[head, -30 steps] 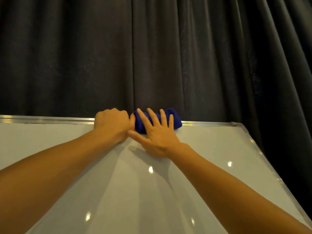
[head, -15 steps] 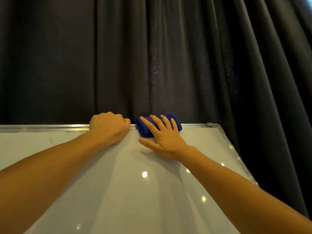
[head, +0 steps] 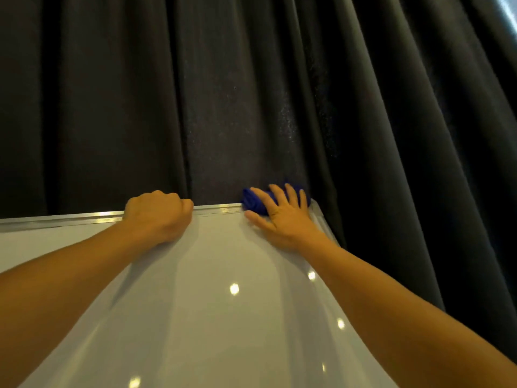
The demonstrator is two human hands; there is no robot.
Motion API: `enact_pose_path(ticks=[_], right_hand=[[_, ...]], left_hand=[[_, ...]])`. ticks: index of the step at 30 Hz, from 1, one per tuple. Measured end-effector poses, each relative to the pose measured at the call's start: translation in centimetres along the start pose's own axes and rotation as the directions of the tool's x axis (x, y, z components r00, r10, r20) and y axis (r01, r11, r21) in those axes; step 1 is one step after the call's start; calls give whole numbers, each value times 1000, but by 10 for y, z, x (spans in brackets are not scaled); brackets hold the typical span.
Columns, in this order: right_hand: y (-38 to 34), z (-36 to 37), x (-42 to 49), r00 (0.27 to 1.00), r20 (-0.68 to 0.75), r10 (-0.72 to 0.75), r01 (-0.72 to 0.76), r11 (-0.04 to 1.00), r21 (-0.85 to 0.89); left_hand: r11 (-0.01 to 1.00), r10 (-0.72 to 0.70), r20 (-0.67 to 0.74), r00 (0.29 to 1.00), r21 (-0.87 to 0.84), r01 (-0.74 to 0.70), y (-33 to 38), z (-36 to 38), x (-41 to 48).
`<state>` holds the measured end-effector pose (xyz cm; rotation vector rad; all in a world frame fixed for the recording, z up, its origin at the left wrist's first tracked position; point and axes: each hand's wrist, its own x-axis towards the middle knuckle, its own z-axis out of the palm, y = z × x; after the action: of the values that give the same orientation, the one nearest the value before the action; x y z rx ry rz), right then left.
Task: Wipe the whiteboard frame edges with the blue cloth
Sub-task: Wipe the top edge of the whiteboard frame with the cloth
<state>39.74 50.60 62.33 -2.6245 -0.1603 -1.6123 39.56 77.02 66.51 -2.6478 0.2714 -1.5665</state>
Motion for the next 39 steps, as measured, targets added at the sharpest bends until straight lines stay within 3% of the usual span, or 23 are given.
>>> enact_pose_path(ticks=[9,15,18,20,22,23,25,27,29,31,34,39], right_hand=[[21,1,-20,965,15,263,-263,957,119],[-21,9,1,871,-46,490,-479,865,152],[-29,4,15,902,-168,399,-357,905,230],[-33,1,20,933,-203,299,-256,943,211],[-35,-4,24,933,-207,295,-230,930,288],[-34,-10,26,915,-209,345,-233,875,424],[-31,-30,27,842,-191,505,-227,652,724],[-21,-53,21,744,-177,644,-219,485,846],[-4,-67,0,696,-232,680,-265,544,796],[8,-69,-33,687,-293,665,-357,660,661],[29,-58,-81,659,-366,657,-468,739,485],[14,-27,-127,715,-291,636,-553,769,321]], left_hand=[[999,-51,-73,996,4,52,4,11,6],[993,114,-162,980,24,-112,28,8,7],[978,209,-156,965,46,-205,57,9,8],[977,214,-122,969,39,-211,68,11,9],[980,199,-104,974,2,-200,71,16,8],[980,195,-110,975,-21,-199,71,19,8],[976,209,-150,966,-28,-215,70,20,9],[960,273,-228,935,5,-279,72,18,11],[927,366,-287,885,25,-375,85,13,11],[872,472,-307,827,26,-488,108,9,8],[760,614,-313,725,-15,-650,154,10,-5],[678,712,-198,674,-55,-733,211,10,-21]])
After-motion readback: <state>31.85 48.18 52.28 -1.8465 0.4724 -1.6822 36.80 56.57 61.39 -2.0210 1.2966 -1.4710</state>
